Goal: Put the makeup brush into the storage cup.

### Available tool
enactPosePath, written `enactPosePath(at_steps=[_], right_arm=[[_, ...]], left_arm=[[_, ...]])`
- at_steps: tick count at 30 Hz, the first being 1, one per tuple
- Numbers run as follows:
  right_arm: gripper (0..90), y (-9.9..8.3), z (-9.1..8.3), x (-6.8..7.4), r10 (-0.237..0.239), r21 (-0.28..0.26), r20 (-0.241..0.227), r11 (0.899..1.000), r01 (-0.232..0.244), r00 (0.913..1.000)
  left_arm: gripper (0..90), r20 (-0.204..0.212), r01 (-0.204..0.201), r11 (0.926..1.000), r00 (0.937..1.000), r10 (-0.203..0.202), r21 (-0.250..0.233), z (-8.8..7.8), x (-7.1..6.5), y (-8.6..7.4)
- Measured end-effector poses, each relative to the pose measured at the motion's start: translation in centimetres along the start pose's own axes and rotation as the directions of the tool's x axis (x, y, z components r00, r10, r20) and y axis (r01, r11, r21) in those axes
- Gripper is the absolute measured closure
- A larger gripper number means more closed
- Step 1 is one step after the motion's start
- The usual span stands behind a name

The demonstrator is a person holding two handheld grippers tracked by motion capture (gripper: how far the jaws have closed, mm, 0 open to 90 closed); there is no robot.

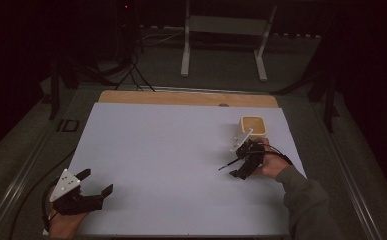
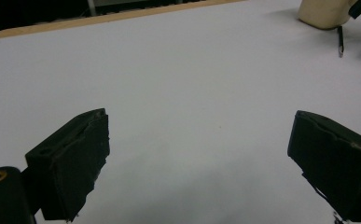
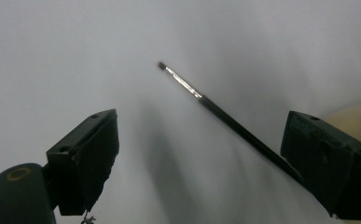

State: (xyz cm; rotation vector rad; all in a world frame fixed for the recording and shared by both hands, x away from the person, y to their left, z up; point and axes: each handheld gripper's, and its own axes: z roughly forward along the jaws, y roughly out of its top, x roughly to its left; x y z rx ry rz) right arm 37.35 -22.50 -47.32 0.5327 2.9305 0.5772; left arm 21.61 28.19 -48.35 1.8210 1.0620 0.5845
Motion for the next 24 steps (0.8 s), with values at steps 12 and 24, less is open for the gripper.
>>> enactPosePath(at_steps=[12, 24], right_arm=[[11.4, -0.3, 1.4, -0.7, 0.027, 0.026, -0.016, 0.999, -0.027, 0.9995], [13.6, -0.5, 2.2, -1.4, 0.04, 0.042, -0.044, 0.998, -0.038, 0.9982]], left_arm=[[6.8, 0.0, 0.0, 1.0, 1.0, 0.0, -0.002, 0.0, 0.0, 0.0], [6.7, 0.0, 0.001, 1.0, 1.0, -0.001, -0.002, 0.0, 0.0, 0.0]])
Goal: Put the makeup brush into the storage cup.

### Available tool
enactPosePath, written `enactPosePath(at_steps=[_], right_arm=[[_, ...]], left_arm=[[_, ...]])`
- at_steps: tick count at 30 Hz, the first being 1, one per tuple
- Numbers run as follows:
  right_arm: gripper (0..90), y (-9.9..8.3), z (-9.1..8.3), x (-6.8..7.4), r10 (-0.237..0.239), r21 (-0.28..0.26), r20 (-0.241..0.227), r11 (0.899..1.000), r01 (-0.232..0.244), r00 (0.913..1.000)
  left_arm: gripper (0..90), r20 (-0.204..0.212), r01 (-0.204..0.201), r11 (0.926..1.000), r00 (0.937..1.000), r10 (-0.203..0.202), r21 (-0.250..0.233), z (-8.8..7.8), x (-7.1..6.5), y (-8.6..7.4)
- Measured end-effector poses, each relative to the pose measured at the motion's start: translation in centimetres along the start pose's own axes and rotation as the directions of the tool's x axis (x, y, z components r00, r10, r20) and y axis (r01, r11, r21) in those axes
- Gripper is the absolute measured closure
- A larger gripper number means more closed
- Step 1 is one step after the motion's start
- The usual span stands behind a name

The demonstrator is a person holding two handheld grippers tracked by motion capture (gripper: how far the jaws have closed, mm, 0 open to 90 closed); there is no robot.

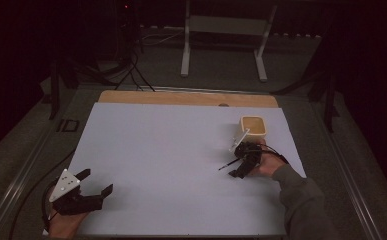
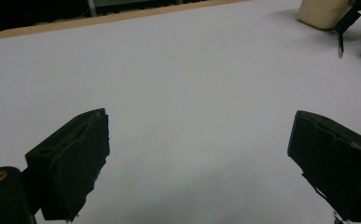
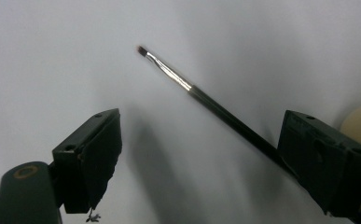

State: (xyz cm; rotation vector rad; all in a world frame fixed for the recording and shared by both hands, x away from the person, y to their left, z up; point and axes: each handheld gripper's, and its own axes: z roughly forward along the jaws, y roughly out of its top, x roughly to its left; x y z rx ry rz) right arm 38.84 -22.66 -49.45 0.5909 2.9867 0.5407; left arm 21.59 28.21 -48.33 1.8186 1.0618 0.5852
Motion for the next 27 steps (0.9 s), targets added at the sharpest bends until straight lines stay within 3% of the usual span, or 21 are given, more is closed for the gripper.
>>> enactPosePath(at_steps=[5, 7, 11, 13, 14, 16, 19, 24, 26, 27], right_arm=[[15.4, -0.1, 0.3, -0.1, 0.005, 0.028, -0.008, 1.0, -0.005, 1.0], [19.9, -0.2, 0.5, -0.3, 0.006, 0.041, -0.005, 0.999, -0.005, 1.0], [54.1, -0.5, -0.4, -0.7, 0.032, 0.049, -0.006, 0.998, -0.031, 0.9995], [59.4, -0.6, -0.6, -0.8, 0.029, 0.057, -0.012, 0.998, -0.028, 0.9995], [68.2, -0.7, -0.8, -0.5, 0.004, 0.099, -0.014, 0.995, -0.003, 0.9999], [73.5, -0.4, -0.8, 0.1, -0.04, 0.141, 0.005, 0.989, 0.039, 0.9992], [82.8, 0.6, -0.6, 1.1, -0.122, 0.235, 0.019, 0.965, 0.115, 0.9923], [84.9, 2.5, 0.2, 2.2, -0.216, 0.381, 0.032, 0.905, 0.188, 0.9758], [85.0, 2.9, 0.3, 2.3, -0.228, 0.411, 0.03, 0.89, 0.197, 0.9731], [85.0, 3.0, 0.3, 2.3, -0.232, 0.415, 0.028, 0.887, 0.2, 0.9723]], left_arm=[[6.7, 0.0, -0.001, 1.0, 1.0, 0.001, 0.0, 0.0, 0.0, 0.0], [6.7, 0.0, -0.001, 1.0, 1.0, 0.001, 0.0, 0.0, 0.0, 0.0], [6.7, 0.0, -0.002, 1.0, 1.0, 0.002, 0.002, 0.0, 0.0, 0.0], [6.7, -0.001, -0.002, 1.0, 1.0, 0.002, 0.002, 0.0, 0.0, 0.0], [6.8, -0.001, -0.003, 1.0, 1.0, 0.003, 0.003, 0.0, -0.1, 0.0], [6.8, -0.002, -0.005, 1.0, 1.0, 0.005, 0.006, 0.1, -0.1, 0.0], [6.8, -0.002, -0.006, 1.0, 1.0, 0.006, 0.006, 0.0, -0.1, 0.0], [6.8, -0.002, -0.004, 1.0, 1.0, 0.004, 0.003, 0.0, 0.0, 0.0], [6.8, -0.001, -0.004, 1.0, 1.0, 0.004, 0.002, -0.1, 0.0, 0.0], [6.8, -0.001, -0.004, 1.0, 1.0, 0.004, 0.002, -0.1, 0.0, 0.0]])
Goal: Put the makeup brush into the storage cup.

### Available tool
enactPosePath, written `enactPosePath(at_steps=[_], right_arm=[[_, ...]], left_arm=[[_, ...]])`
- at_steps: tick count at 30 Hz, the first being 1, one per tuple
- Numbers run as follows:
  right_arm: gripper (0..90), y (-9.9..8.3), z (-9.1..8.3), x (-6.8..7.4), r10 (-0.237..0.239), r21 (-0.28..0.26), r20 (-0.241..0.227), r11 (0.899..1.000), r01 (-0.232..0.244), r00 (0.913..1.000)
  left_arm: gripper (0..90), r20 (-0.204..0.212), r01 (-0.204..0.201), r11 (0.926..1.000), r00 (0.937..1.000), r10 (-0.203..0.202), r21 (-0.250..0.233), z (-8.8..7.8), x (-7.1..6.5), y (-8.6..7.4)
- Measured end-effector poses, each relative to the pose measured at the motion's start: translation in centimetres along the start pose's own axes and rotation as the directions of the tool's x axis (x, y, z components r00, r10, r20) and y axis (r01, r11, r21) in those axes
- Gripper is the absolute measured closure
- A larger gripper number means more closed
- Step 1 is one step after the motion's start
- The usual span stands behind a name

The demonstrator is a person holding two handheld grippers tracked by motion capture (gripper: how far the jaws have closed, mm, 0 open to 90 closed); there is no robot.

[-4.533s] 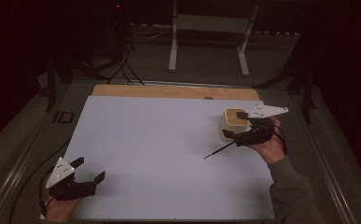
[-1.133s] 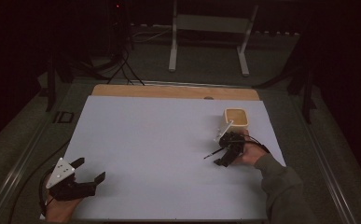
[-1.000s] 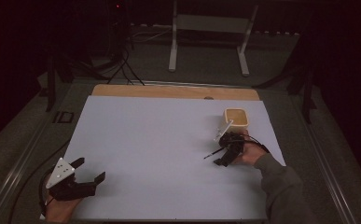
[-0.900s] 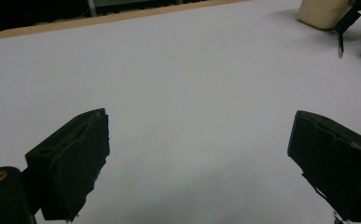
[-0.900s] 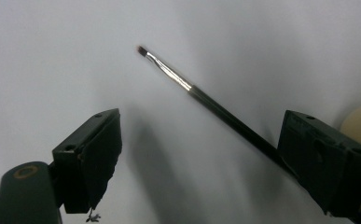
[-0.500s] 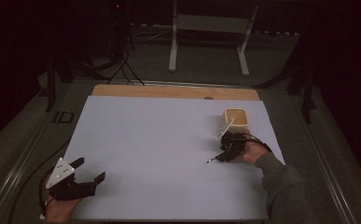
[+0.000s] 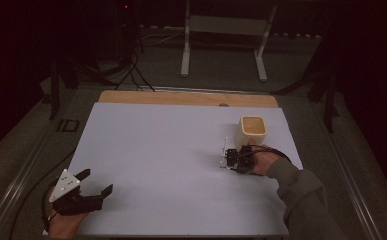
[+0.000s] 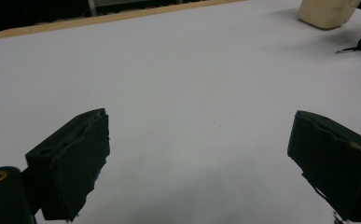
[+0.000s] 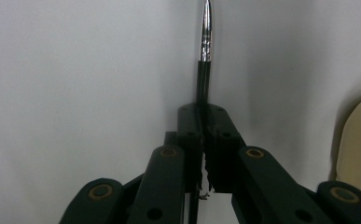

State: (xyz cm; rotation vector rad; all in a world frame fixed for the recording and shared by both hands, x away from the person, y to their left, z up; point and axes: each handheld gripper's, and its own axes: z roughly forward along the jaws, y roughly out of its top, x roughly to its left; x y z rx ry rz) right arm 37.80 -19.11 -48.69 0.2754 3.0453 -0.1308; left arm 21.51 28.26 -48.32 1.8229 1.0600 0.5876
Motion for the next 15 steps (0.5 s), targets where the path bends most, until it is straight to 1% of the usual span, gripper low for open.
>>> enactPosePath(at_steps=[8, 15], right_arm=[[85.2, -0.22, -0.02, -0.05, 0.012, -0.016, -0.006, 1.0, -0.012, 0.9999], [85.3, -0.76, -0.22, -0.18, 0.033, -0.061, -0.025, 0.998, -0.034, 0.9991]], left_arm=[[6.8, -0.001, 0.0, 1.0, 1.0, 0.0, 0.001, 0.07, -0.05, 0.0], [6.8, -0.001, 0.0, 1.0, 1.0, 0.0, 0.002, 0.08, -0.04, -0.01]])
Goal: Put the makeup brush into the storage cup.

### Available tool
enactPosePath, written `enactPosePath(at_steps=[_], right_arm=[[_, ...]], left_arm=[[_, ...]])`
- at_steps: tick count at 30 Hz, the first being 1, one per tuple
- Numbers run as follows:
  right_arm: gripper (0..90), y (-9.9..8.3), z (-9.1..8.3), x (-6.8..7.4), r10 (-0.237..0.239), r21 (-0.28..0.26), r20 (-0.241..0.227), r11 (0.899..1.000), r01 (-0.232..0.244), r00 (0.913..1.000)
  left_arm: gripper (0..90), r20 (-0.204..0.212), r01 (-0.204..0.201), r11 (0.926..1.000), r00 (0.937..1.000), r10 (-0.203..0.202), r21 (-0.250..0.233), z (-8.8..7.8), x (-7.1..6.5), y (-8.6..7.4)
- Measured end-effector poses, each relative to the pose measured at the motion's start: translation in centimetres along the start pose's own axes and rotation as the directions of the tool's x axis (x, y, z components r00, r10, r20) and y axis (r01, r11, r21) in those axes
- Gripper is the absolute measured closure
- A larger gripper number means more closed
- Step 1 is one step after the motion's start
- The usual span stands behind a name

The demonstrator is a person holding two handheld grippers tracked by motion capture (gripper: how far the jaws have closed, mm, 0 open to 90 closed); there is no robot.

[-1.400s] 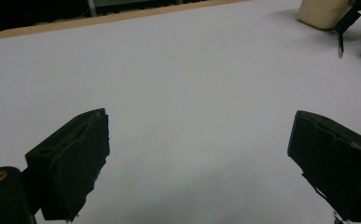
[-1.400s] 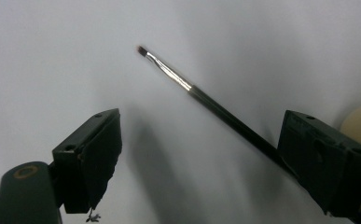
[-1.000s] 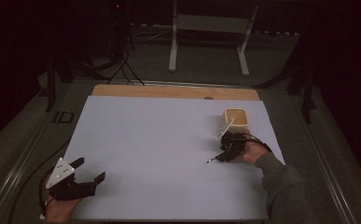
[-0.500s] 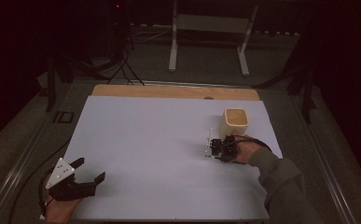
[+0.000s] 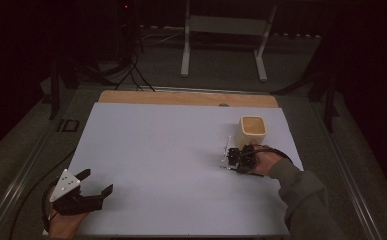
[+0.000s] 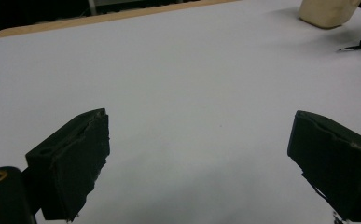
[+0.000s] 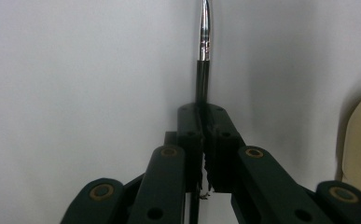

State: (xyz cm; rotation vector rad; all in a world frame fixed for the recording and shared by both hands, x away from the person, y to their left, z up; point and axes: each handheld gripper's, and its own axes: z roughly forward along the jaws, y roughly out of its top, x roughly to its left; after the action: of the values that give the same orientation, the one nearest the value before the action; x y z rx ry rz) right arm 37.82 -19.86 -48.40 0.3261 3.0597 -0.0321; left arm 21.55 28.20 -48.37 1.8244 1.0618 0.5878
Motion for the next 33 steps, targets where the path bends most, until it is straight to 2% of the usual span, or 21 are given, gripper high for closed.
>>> enactPosePath(at_steps=[7, 12, 13, 22, 33], right_arm=[[85.4, -0.2, -1.1, -0.2, 0.022, -0.075, 0.002, 0.997, -0.022, 0.9997], [85.4, -0.4, -1.5, -0.4, 0.033, -0.107, 0.003, 0.994, -0.033, 0.9994], [85.4, -0.5, -1.8, -0.4, 0.041, -0.134, 0.003, 0.99, -0.041, 0.9991], [85.4, -1.0, -3.3, -0.7, 0.072, -0.225, 0.013, 0.972, -0.067, 0.9973], [85.4, -2.3, -5.3, -1.4, 0.143, -0.34, 0.031, 0.932, -0.124, 0.9892]], left_arm=[[6.8, 0.0, 0.001, 1.0, 1.0, -0.001, -0.001, 0.0, 0.0, 0.0], [6.9, 0.0, 0.001, 1.0, 1.0, -0.001, -0.001, 0.0, 0.0, 0.0], [6.8, 0.0, 0.001, 1.0, 1.0, -0.001, -0.001, 0.0, 0.0, 0.0], [6.9, 0.001, 0.002, 1.0, 1.0, -0.002, 0.0, 0.0, 0.0, 0.0], [6.8, 0.002, 0.001, 1.0, 1.0, -0.001, -0.001, 0.0, 0.0, 0.0]])
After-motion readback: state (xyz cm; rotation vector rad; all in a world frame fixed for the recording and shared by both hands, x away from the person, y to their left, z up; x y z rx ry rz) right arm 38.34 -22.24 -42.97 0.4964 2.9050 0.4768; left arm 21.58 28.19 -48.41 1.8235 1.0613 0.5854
